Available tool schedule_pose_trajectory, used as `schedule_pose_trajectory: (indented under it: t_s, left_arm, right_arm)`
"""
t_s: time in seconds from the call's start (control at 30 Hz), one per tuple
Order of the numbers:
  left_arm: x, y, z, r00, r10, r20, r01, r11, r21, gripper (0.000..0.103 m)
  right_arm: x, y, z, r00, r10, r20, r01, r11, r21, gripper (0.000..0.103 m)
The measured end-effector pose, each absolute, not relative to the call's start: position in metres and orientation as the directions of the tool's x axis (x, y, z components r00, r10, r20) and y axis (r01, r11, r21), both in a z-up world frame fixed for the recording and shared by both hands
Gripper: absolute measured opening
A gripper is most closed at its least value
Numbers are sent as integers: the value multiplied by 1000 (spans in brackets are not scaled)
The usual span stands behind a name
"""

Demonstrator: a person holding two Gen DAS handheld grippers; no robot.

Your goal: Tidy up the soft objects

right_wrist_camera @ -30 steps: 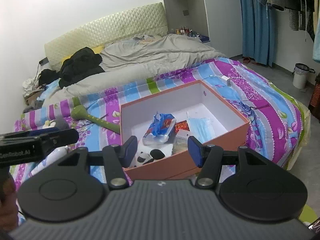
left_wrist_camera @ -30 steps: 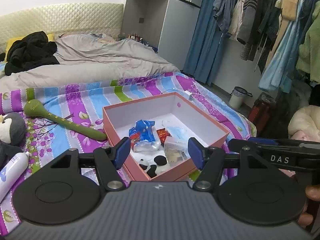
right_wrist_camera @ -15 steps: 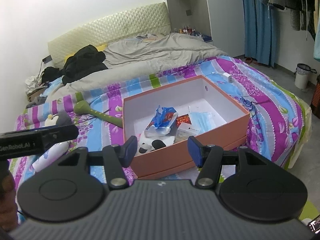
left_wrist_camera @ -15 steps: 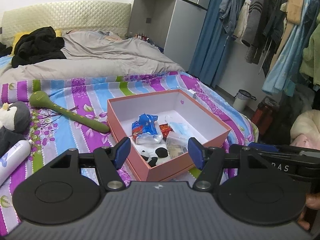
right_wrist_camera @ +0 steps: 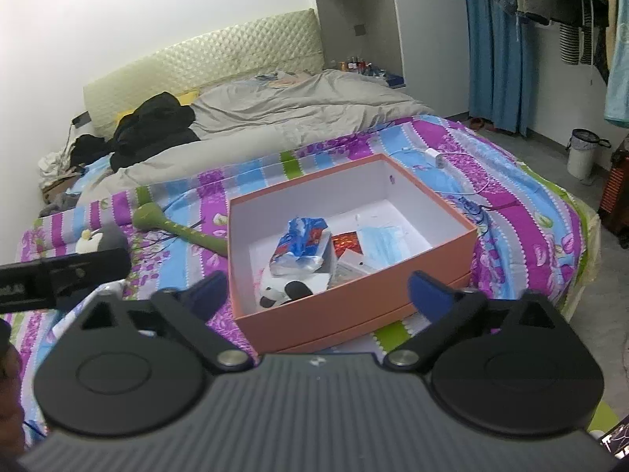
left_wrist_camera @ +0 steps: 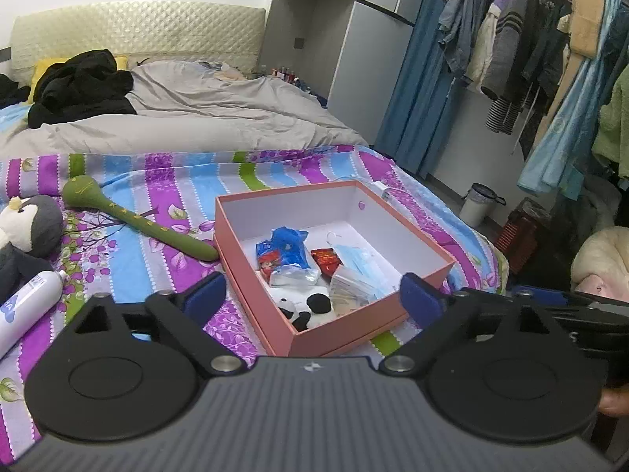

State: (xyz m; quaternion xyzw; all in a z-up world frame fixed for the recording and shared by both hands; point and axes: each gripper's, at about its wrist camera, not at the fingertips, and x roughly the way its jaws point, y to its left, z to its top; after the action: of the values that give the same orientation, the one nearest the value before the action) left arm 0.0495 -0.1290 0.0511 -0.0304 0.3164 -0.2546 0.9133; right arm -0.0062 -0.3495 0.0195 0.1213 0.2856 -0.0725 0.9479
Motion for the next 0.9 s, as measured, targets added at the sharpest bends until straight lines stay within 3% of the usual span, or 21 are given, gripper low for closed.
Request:
schedule_pose_trajectory:
  t_s: [0.9]
  left_arm:
    - [58, -128, 48, 660, -438, -611, 400, 893, -207, 103]
  right_arm:
    - [-5, -347, 20, 818, -83, -569, 216, 962, 170, 103]
